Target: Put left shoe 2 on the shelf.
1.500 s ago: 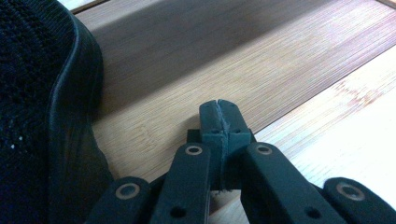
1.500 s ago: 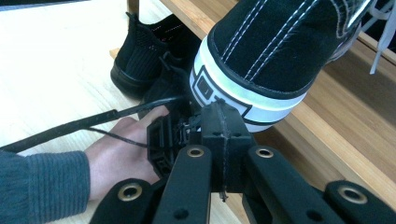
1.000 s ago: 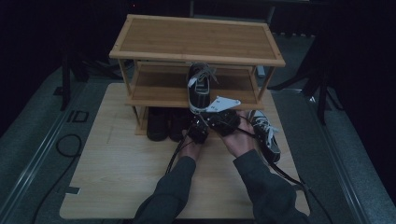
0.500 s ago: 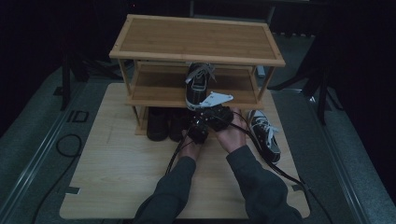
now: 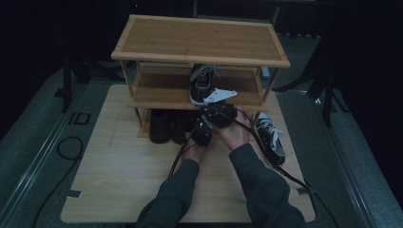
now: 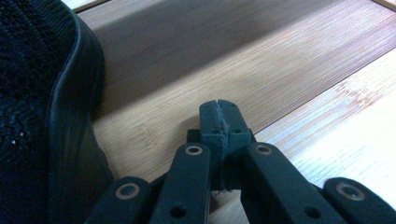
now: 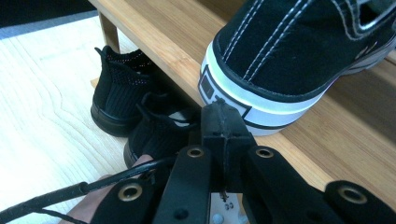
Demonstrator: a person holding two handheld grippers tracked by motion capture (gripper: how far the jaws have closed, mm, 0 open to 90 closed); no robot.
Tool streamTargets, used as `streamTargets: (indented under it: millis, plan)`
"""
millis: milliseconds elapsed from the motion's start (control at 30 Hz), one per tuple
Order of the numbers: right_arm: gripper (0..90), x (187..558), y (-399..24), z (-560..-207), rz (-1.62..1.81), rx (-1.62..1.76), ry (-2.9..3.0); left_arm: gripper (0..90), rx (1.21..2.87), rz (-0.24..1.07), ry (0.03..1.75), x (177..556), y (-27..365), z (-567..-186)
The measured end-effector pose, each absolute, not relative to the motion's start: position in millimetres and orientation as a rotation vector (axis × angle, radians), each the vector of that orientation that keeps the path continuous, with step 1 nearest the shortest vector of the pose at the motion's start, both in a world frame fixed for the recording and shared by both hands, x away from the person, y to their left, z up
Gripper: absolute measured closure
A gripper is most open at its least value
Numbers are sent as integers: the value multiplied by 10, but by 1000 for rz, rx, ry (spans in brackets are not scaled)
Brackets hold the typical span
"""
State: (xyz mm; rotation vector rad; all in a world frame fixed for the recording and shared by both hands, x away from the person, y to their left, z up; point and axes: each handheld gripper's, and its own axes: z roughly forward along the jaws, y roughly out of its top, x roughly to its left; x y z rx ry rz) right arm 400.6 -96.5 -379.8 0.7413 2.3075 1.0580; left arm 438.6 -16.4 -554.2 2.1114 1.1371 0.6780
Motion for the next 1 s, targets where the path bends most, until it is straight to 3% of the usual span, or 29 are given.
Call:
streamTargets:
  millis: [867,1000]
  plan:
    - [900,4000,-948,-3775,984,712,2302,900,2061,665,1161,4370,-199,-5566]
    - [858,3974,-989,-3741,1021,723,2301,900,2052,663,1159,4370,-201,-5572]
